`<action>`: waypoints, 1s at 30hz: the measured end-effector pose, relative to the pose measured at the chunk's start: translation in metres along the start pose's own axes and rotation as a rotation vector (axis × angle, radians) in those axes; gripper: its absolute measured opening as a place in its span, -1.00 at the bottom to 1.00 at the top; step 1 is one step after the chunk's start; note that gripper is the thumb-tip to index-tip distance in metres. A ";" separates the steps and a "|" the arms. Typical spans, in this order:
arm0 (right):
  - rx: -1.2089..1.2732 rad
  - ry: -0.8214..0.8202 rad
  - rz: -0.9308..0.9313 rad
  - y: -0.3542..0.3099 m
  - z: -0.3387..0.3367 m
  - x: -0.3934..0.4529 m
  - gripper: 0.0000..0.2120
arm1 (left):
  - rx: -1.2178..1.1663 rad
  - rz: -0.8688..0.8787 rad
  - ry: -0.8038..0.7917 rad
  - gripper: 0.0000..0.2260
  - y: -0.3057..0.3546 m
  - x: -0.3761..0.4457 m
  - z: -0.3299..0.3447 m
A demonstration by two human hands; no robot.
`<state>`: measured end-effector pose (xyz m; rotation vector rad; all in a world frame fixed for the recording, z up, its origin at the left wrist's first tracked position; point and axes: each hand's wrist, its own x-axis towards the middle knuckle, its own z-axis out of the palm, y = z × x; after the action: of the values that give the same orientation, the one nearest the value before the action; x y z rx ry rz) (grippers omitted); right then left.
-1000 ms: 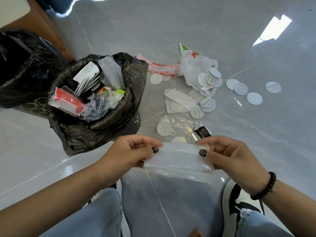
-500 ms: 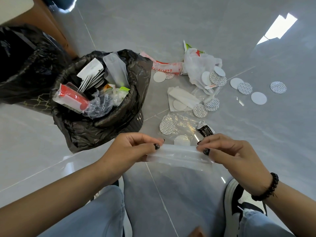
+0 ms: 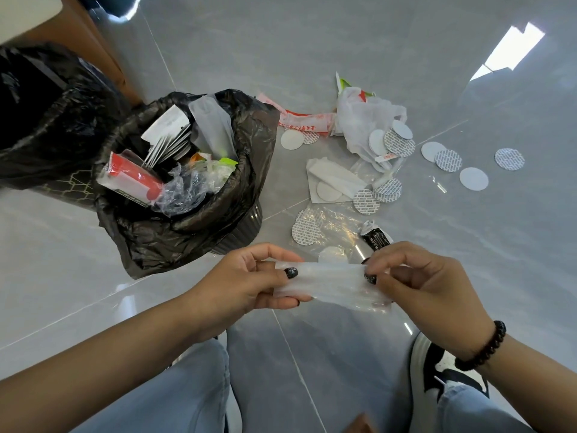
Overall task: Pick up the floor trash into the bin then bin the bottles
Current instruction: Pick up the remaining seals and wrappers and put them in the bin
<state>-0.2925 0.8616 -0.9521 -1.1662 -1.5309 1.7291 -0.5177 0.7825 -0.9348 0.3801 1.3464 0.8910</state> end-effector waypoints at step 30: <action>-0.109 -0.111 -0.166 -0.036 0.027 0.047 -0.65 | 0.012 0.538 0.402 -0.64 0.049 -0.005 -0.012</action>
<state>-0.3436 0.8949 -0.9292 -0.9781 -1.7550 1.6417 -0.5449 0.8068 -0.8990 0.6112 1.6489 1.4633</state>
